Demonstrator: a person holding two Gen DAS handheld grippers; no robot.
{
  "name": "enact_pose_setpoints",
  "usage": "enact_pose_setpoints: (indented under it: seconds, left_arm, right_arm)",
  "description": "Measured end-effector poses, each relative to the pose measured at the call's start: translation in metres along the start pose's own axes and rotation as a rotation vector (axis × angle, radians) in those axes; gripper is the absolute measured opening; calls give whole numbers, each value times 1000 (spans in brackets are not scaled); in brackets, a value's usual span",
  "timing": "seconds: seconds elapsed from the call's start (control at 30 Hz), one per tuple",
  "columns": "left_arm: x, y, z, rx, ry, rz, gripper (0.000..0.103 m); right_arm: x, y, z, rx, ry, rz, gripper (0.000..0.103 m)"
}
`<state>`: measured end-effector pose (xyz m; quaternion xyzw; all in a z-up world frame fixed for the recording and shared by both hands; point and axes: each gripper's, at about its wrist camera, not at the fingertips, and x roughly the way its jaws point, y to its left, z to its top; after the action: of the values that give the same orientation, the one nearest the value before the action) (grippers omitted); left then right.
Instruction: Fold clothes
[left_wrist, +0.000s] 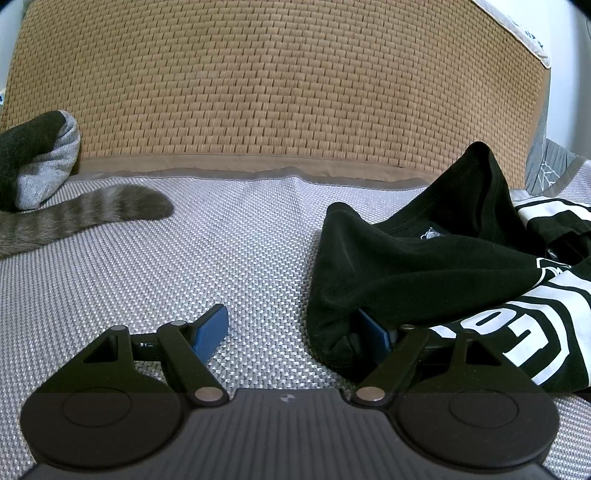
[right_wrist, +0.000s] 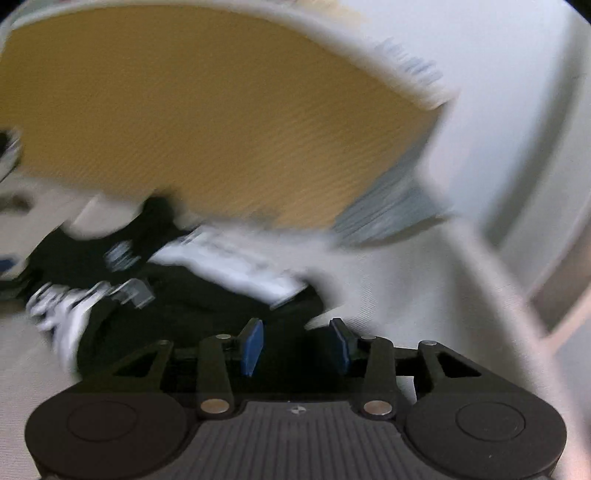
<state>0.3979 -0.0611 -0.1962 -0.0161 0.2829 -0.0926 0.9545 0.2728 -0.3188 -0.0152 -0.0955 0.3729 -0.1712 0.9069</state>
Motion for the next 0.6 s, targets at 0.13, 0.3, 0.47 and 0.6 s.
enact_pose_setpoints:
  seconds: [0.13,0.3,0.47,0.6]
  left_arm:
    - [0,0,0,0,-1,0,80]
    - [0,0,-1,0,-3,-1,80]
    - [0,0,-1,1,-3,-1,80]
    - [0,0,-2,3,-5,1,80]
  right_arm:
    - [27,51,-4,-107,-27,12,41]
    - [56,84,11,-169,-61,25,41]
    - [92,96,25,-164,-34,18,42]
    - [110,103,29,-188,-21,5,42]
